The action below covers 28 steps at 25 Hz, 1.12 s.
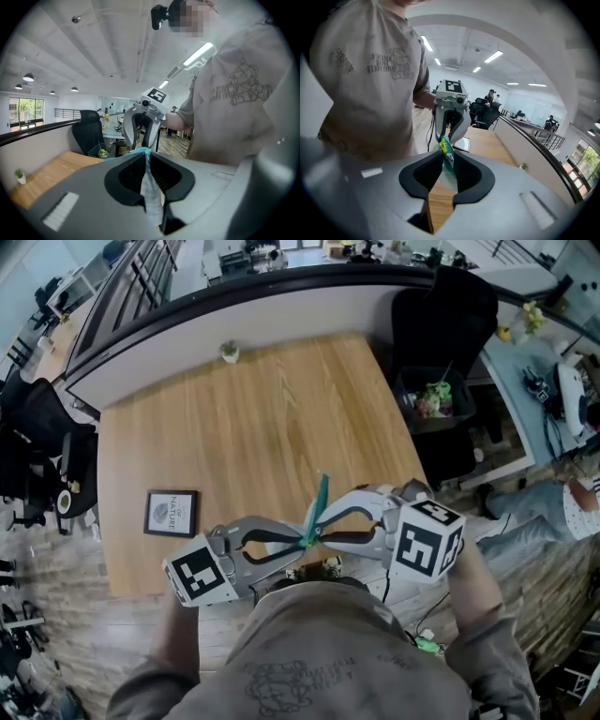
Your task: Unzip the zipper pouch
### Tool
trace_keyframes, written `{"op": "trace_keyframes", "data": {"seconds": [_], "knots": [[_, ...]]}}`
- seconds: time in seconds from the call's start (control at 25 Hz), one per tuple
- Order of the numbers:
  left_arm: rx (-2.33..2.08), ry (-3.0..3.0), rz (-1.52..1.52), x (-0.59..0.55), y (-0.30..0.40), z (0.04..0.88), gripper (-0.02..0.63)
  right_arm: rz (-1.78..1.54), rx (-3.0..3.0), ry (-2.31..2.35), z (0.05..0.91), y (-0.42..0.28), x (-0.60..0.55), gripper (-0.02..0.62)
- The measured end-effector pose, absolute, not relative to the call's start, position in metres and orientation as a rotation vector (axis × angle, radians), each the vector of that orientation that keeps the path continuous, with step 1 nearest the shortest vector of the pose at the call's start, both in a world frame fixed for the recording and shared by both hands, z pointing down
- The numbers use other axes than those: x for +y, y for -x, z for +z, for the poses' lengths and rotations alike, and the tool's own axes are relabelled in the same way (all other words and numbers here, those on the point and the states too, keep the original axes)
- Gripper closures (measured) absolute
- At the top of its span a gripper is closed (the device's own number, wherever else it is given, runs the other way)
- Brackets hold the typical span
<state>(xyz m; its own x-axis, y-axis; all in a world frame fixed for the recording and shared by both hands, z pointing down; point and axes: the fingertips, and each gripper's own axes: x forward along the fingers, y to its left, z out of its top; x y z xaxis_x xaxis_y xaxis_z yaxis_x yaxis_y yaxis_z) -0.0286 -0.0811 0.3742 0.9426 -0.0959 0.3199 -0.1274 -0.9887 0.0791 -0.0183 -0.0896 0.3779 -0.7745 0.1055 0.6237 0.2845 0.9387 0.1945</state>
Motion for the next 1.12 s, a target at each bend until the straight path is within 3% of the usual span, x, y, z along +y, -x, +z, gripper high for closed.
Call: {"op": "trace_keyframes", "data": {"seconds": [0.24, 0.72, 1.12], "knots": [[-0.206, -2.936, 0.373, -0.084, 0.026, 0.366, 0.572, -0.327, -2.413, 0.304, 0.383, 0.015, -0.088, 0.56], [-0.108, -2.924, 0.37, -0.078, 0.028, 0.366, 0.572, -0.365, -2.401, 0.379, 0.384, 0.015, -0.081, 0.514], [-0.125, -2.908, 0.395, -0.079, 0.034, 0.369, 0.572, -0.349, -2.393, 0.36, 0.388, 0.014, -0.085, 0.543]]}}
